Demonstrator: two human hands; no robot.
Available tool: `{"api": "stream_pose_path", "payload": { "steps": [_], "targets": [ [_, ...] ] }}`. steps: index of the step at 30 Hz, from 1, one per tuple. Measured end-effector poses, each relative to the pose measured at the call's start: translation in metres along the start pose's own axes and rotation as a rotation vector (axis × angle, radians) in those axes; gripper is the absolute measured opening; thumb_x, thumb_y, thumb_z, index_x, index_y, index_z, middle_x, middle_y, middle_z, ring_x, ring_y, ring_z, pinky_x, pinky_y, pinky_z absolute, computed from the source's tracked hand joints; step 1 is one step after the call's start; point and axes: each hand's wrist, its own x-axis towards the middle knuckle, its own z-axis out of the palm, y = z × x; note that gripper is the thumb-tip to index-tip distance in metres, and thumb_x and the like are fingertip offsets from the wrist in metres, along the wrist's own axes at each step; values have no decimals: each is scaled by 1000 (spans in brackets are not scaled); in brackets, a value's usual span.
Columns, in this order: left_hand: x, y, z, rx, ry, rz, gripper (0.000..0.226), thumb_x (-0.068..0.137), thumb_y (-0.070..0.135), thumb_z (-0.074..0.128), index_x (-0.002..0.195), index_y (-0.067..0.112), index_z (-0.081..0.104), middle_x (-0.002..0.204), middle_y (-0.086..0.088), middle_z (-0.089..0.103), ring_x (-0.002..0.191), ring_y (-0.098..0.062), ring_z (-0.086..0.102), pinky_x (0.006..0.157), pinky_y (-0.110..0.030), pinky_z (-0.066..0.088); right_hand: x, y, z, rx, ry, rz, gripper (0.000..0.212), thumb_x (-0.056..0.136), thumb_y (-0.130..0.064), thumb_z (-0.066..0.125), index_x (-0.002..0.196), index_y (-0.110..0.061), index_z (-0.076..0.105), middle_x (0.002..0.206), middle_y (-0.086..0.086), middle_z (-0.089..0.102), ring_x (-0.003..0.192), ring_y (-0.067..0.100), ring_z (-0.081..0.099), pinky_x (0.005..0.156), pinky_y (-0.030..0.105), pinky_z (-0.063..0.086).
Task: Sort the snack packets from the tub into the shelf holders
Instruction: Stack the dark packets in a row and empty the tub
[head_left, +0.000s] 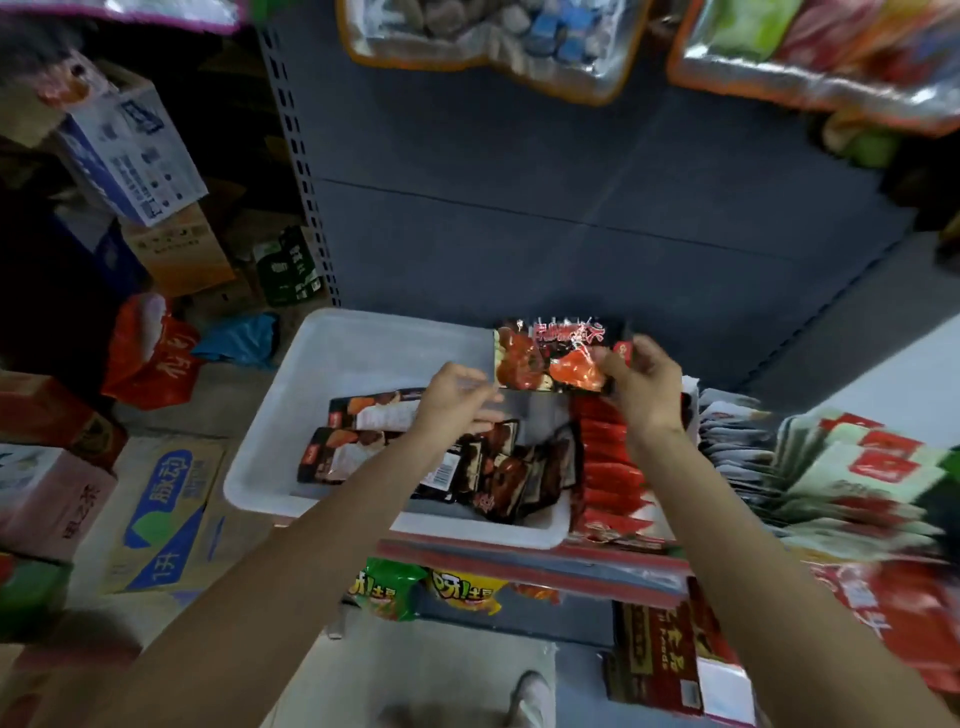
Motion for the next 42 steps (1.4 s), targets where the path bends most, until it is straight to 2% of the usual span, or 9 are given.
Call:
{"api": "stream_pose_path", "payload": {
  "steps": [3,6,9,12,17,26,31,37,42],
  "targets": [
    [12,6,33,413,42,290,29,91,10,58,117,7,46,109,-11,65,98,-21,62,90,-33,48,9,-14,-42,-101,68,-100,15,90,-10,60,78,-18,57,70,-1,54,64,10,50,63,28,42],
    [14,16,63,650,-115,506,54,85,29,66,129,11,42,128,-7,55,121,-21,49,100,-32,40,15,-19,-76,-184,131,-153,16,90,-9,57,79,-20,56,78,1,59,78,19,55,76,35,46],
    [15,17,87,997,-422,517,108,70,62,69,150,16,12,158,-4,13,145,-19,10,118,-36,14,20,-18,-100,-304,214,-200,8,89,-11,56,85,-18,56,75,-6,58,77,18,54,79,40,46],
    [17,11,100,1284,-575,500,126,66,72,63,149,15,-11,155,-3,-22,143,-17,-19,114,-32,-8,22,-20,-115,-458,249,-269,14,91,-13,54,104,-14,59,90,2,63,84,22,55,80,38,45],
    [22,8,101,1331,-591,508,124,68,70,64,149,15,-11,155,-4,-23,143,-16,-18,118,-34,-5,28,-23,-130,-798,111,-432,20,91,-8,53,110,-4,58,106,16,65,94,33,59,79,39,45],
    [20,6,101,1283,-602,472,123,66,67,67,150,20,-9,156,1,-22,143,-11,-18,116,-32,-4,37,1,-121,-1135,-262,-320,9,89,-12,58,95,-13,65,92,12,68,91,34,62,74,39,51],
    [19,5,101,1270,-575,463,121,65,68,67,150,22,-6,157,3,-18,144,-11,-14,120,-39,2,40,18,-110,-1299,-323,-302,18,91,-13,54,105,-17,64,98,12,67,93,35,61,66,34,44],
    [8,5,94,1136,-419,488,105,66,68,67,150,28,17,158,9,8,144,-11,11,118,-40,14,36,40,-102,-1364,-360,-393,37,88,-4,52,120,-22,57,115,8,62,100,32,60,71,35,45],
    [6,-8,59,809,-91,551,48,85,37,66,127,19,54,133,1,52,124,-16,45,104,-37,38,32,43,-99,-1044,-195,-401,32,86,-5,59,117,-13,62,111,9,59,104,29,57,82,39,51]
  ]
}}
